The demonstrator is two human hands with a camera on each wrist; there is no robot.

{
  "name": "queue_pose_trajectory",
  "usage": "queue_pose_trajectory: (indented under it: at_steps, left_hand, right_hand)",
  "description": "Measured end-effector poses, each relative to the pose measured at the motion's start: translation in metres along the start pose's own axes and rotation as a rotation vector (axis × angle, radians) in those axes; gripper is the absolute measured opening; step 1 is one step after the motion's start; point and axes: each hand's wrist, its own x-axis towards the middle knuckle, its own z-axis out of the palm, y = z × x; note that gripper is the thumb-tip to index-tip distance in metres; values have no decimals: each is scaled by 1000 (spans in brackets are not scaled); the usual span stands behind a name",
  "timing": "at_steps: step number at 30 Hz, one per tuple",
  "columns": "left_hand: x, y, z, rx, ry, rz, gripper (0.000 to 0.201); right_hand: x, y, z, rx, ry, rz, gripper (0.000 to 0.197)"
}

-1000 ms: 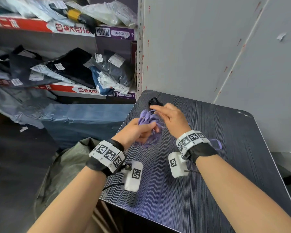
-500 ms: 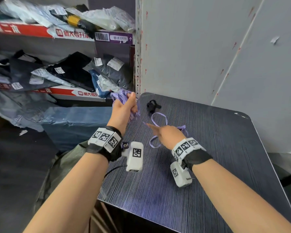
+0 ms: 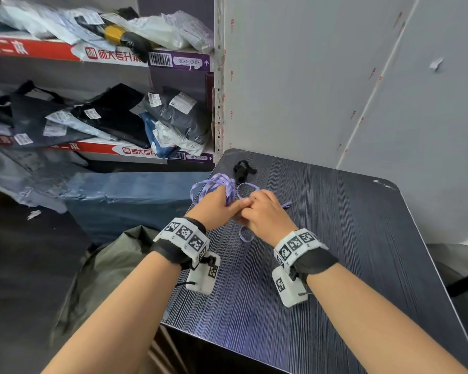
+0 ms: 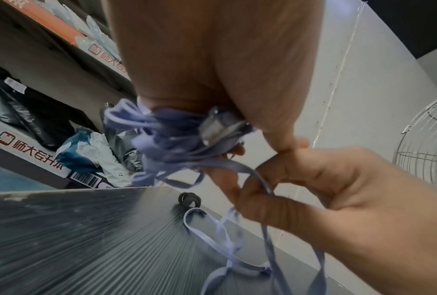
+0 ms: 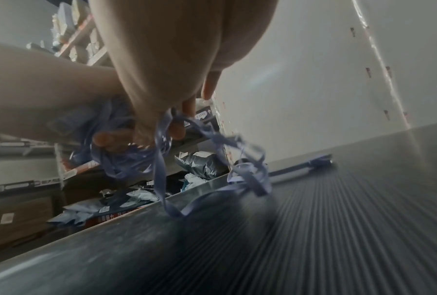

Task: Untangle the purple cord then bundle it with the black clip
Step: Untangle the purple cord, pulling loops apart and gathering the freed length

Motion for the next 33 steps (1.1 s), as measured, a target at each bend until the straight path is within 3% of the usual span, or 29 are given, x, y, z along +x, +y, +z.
queue_pose_trajectory:
  at_steps: [4,6,9,14,19,24,30,33]
  left_hand:
    - [-4,-4,5,19,-121,-2,48]
    - [-7,-6,10,14,-174,8,39]
    - [-9,-5,16,-22,-86,-61,28]
    - [-11,-7,23,-136,29,-126,27]
    - [-9,-13,32,-206,86,-184,33]
    - [-8,-18,39,-302,200,-279,27]
    - [-8,-24,41,-321,194,-311,35]
    - [-10,-25,44,-310,192,-311,28]
  right_hand:
    - [-7,-1,2,81,-74,173,11]
    - [-8,0,-1,154,-134,214,15]
    - [-8,-1,-4,295,-123,315,21]
    - [-11,-2,-4,405,-118,434,22]
    - [-15,-1,0,252,24,489,21]
    - [-14,-2,-3,230,-145,572,28]
    - [-12,-7,-4,233,-123,624,27]
    - [-14,-8,3,263,-72,590,21]
